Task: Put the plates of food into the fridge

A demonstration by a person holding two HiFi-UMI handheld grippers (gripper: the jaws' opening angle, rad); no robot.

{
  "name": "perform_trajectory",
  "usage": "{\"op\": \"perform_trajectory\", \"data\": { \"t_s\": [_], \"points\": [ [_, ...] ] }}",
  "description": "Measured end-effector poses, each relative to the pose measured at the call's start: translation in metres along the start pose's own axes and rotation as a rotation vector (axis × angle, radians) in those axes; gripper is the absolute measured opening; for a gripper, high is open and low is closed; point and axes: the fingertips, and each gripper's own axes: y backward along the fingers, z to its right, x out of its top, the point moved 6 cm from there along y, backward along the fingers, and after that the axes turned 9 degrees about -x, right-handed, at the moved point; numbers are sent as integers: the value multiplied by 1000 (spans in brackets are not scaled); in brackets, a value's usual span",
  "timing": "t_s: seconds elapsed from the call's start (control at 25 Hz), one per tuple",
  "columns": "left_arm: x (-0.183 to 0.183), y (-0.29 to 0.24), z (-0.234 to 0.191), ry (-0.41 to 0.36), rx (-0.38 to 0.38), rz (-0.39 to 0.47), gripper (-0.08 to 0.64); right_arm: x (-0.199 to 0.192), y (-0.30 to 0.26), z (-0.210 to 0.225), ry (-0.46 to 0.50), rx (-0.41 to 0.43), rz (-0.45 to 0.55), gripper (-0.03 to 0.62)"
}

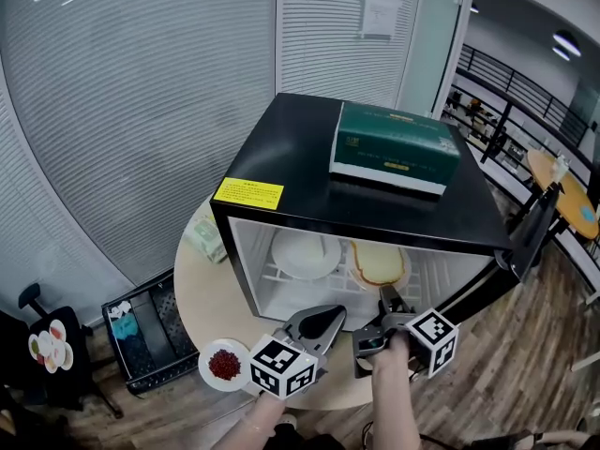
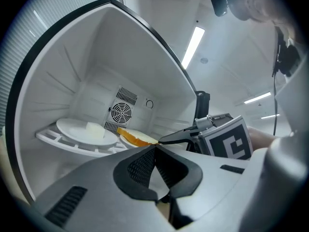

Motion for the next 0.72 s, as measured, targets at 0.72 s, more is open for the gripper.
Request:
{"op": "perform_trajectory", "data": {
  "t_s": [0.72],
  "points": [
    [-34, 16, 68, -64, -21, -84, 5, -44, 95, 49, 839, 244, 178, 8]
  ]
}}
